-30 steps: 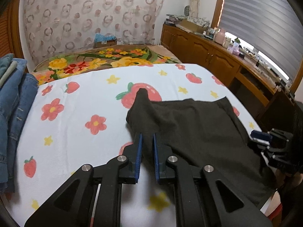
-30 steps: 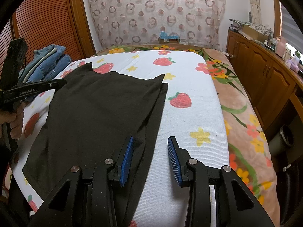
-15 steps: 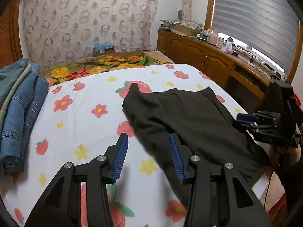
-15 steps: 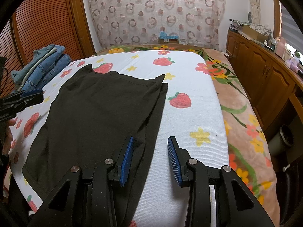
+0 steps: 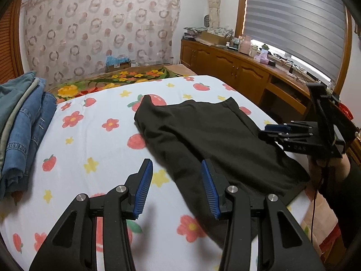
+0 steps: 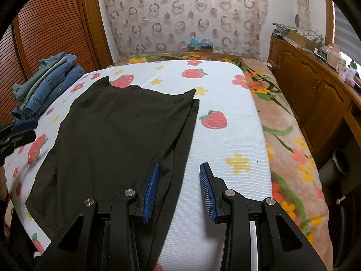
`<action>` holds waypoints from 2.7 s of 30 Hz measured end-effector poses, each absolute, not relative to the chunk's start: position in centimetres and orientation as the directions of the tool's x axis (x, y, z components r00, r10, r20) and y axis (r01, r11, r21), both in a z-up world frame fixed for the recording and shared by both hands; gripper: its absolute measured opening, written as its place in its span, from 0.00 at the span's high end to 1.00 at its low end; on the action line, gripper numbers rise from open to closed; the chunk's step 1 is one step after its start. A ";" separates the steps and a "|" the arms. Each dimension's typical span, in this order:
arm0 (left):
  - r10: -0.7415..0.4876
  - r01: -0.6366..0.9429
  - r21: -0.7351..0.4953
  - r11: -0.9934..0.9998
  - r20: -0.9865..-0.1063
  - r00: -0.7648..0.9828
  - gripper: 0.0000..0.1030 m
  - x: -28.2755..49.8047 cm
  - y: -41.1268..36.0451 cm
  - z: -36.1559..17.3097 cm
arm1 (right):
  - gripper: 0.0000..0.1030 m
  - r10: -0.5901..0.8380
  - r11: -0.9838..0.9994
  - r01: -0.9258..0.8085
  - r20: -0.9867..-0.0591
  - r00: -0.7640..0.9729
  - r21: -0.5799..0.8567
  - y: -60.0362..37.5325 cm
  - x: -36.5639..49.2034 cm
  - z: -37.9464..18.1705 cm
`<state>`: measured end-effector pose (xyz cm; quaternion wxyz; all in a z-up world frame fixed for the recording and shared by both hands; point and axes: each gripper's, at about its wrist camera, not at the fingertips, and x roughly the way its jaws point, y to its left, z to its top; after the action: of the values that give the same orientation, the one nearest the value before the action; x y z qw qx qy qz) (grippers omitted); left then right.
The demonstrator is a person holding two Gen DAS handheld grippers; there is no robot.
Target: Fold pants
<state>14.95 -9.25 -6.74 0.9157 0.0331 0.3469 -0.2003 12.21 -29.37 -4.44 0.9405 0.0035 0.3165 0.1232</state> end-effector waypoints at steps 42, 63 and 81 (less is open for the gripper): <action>-0.387 0.405 -0.141 0.904 -0.676 0.627 0.18 10.9 -9.2 -8.7 | 0.62 0.236 0.966 -0.254 -0.574 0.784 0.050 -28.4 6.4 -3.2; -0.396 0.441 -0.141 0.886 -0.725 0.563 0.33 9.6 -11.1 -10.8 | 0.63 0.237 0.971 -0.196 -0.599 0.765 0.134 -28.2 0.9 -5.4; -0.492 0.513 -0.199 0.835 -0.687 0.534 0.90 8.4 -12.0 -9.6 | 0.92 0.310 0.951 -0.264 -0.551 0.775 0.164 -27.7 0.4 -4.8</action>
<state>8.41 -11.98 -9.62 0.8758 0.0136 0.3879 -0.2871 0.35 -27.74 -4.82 0.9413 0.0387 0.2987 0.1522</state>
